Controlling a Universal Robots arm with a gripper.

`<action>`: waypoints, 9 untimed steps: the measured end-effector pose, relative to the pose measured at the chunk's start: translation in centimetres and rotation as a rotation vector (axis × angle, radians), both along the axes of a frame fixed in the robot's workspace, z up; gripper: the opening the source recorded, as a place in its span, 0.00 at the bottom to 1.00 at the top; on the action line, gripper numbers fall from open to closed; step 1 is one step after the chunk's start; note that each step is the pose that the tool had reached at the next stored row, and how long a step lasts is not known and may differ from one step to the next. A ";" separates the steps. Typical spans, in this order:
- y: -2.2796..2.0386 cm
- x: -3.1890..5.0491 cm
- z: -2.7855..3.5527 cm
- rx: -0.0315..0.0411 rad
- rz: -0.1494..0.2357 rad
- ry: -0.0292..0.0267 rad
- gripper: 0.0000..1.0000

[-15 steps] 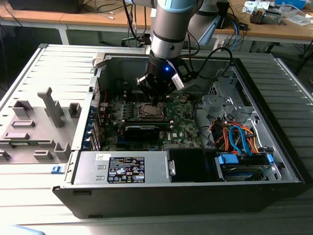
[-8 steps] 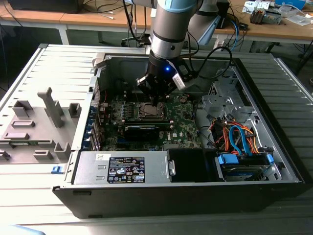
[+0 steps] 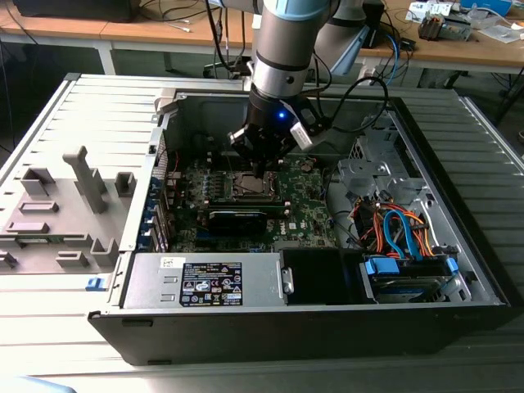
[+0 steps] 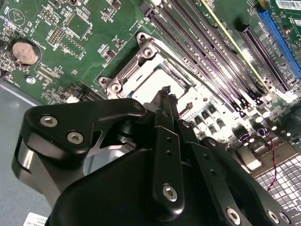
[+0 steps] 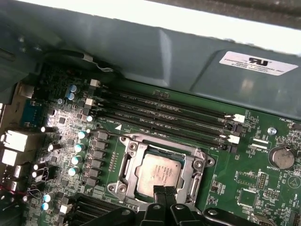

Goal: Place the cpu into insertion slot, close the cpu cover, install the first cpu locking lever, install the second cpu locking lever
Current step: 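Install the first cpu locking lever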

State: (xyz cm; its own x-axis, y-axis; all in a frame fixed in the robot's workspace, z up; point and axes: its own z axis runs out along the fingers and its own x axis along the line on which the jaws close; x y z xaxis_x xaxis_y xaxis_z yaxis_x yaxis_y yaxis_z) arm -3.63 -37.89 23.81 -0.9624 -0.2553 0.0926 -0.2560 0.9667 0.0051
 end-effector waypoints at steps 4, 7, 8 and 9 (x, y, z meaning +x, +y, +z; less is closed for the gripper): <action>0.00 0.00 0.00 0.0001 0.016 0.0000 0.11; 0.00 0.00 0.00 0.0001 0.028 0.0000 0.11; 0.00 0.00 0.00 0.0000 0.031 0.0000 0.11; 0.00 0.00 0.00 0.0000 0.036 0.0000 0.11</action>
State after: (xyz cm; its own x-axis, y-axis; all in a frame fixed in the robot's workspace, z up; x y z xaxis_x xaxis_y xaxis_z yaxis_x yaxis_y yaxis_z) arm -3.63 -37.89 23.81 -0.9527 -0.2895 0.0925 -0.2903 0.9569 0.0051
